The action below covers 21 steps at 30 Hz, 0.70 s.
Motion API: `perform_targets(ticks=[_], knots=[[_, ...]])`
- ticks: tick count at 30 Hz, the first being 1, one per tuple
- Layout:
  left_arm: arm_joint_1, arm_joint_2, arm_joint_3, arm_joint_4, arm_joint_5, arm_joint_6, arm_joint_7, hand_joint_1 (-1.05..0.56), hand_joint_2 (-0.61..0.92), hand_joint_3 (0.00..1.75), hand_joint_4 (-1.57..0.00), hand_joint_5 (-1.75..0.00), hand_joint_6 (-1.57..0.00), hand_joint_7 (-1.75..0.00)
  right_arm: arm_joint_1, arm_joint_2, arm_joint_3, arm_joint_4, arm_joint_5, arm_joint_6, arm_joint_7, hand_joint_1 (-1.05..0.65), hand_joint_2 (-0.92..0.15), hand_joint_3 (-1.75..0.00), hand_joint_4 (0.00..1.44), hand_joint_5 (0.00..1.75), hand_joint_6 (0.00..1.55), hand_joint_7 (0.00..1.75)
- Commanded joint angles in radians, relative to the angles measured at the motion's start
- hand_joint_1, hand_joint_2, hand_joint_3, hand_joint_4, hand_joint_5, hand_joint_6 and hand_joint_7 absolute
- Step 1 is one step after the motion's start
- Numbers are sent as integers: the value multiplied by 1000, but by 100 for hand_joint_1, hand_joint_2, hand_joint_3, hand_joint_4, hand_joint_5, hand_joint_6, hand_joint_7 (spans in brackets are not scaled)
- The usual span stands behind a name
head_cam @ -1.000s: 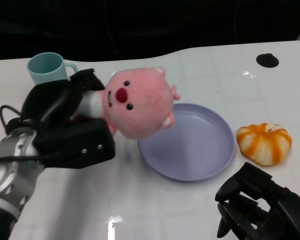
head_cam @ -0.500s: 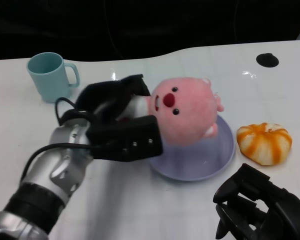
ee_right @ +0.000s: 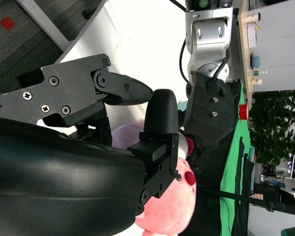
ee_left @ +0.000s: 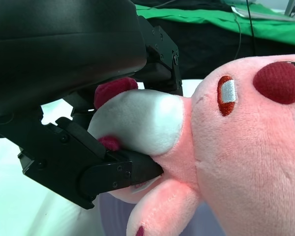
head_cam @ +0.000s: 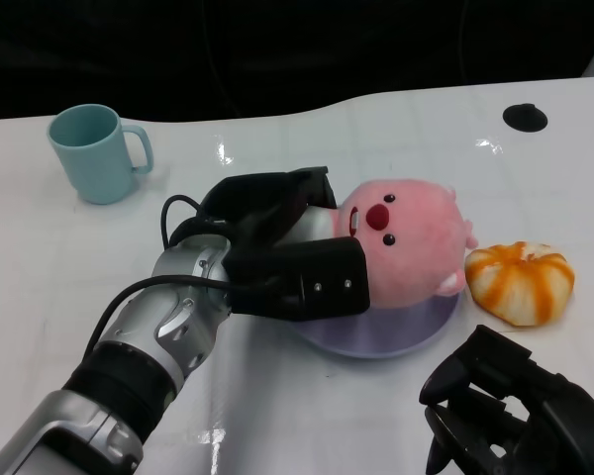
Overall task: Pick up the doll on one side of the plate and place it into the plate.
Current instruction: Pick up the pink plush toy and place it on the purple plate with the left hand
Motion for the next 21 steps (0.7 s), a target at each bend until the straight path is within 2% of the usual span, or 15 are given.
perform_targets(ticks=[1,2,4,5,6,7,8,9,11,12,15,18,21], knots=[[-28,5,4,-1,-8,-13,-4,-22,55,78,-84,-175,-78,-119,4,-9,-2,-6,2,-4,1,-36,-86,-61,60,171,50,158],[-27,3,5,-4,-10,-12,-8,-23,58,74,-80,-174,-87,-84,3,-10,-4,-7,3,-4,2,-36,-86,-61,60,171,51,158],[-22,5,6,-20,-14,-9,-24,-25,67,61,-78,-172,-93,-51,3,-9,-7,-3,9,-10,6,-36,-86,-61,60,171,50,158],[-19,8,5,-28,-15,-9,-33,-30,80,40,-66,-158,-85,-28,3,-9,-8,0,11,-12,7,-35,-86,-61,60,171,50,158],[-16,12,4,-35,-16,-9,-44,-33,86,32,-59,-144,-80,-17,2,-8,-9,2,11,-14,8,-35,-86,-61,60,171,50,158],[-15,14,5,-39,-16,-9,-51,-36,89,28,-55,-120,-75,-9,2,-8,-9,2,11,-14,8,-35,-85,-62,60,171,50,158],[-12,22,0,-51,-10,-8,-64,-38,91,25,-54,-105,-72,-5,2,-8,-7,1,9,-11,7,-35,-85,-62,60,171,50,158],[-10,27,-3,-61,-5,-7,-73,-45,91,27,-48,-71,-57,-2,2,-8,-6,0,8,-9,6,-36,-85,-62,60,171,50,158],[-6,38,-11,-85,7,2,-94,-49,92,28,-46,-50,-50,-1,1,-8,-4,-4,6,-4,4,-37,-85,-62,60,171,51,159],[-4,42,-14,-98,13,9,-103,-55,92,31,-35,-39,-38,0,1,-8,-4,-6,5,-2,3,-37,-85,-62,60,171,51,159],[1,65,-38,-135,38,18,-139,-68,92,40,-16,-25,-24,0,2,-8,-6,-8,9,-1,4,-36,-85,-63,60,171,50,159],[9,86,-59,-160,62,26,-166,-80,92,50,-3,-20,-17,0,4,-9,-6,-12,9,2,3,-36,-85,-63,59,171,50,159],[16,97,-67,-172,68,28,-179,-84,92,53,0,-18,-14,0,3,-12,-8,-7,7,-4,6,-36,-85,-63,59,172,50,159]])
